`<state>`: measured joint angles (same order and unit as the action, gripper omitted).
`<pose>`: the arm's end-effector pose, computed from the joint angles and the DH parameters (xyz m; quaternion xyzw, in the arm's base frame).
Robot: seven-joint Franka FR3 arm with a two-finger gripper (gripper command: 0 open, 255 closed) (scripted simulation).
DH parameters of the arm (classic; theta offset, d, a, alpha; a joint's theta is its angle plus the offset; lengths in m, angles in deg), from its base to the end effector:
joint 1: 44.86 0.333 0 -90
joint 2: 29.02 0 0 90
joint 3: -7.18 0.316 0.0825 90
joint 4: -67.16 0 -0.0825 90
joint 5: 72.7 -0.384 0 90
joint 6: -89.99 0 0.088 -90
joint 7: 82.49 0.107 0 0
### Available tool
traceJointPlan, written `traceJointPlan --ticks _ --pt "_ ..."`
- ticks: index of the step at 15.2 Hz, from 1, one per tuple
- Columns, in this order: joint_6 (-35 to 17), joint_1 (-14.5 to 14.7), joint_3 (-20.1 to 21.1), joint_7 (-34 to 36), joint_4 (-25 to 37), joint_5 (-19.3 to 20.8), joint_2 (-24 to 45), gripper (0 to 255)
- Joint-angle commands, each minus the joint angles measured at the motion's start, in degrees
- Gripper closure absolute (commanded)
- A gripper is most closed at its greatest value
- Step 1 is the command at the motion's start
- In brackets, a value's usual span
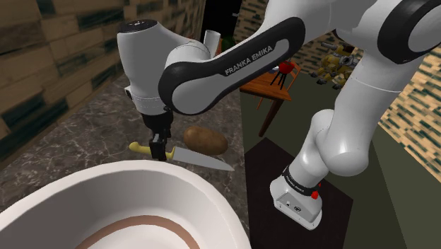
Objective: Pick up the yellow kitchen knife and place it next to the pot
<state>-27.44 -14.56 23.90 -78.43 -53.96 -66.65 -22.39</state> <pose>0.3735 0.3902 0.3491 0.9157 0.3913 -0.0664 0.0627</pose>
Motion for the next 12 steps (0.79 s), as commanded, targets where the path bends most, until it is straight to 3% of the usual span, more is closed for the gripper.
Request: traceJointPlan --ticks 1,4,12 --pt "1.9 0.0 0.1 -0.2 1.3 -0.3 -0.7 0" --pt "7.2 0.1 0.3 -0.6 5.3 -1.0 -1.9 0" --pt "7.2 0.2 0.3 -0.6 5.3 -1.0 -1.9 0"
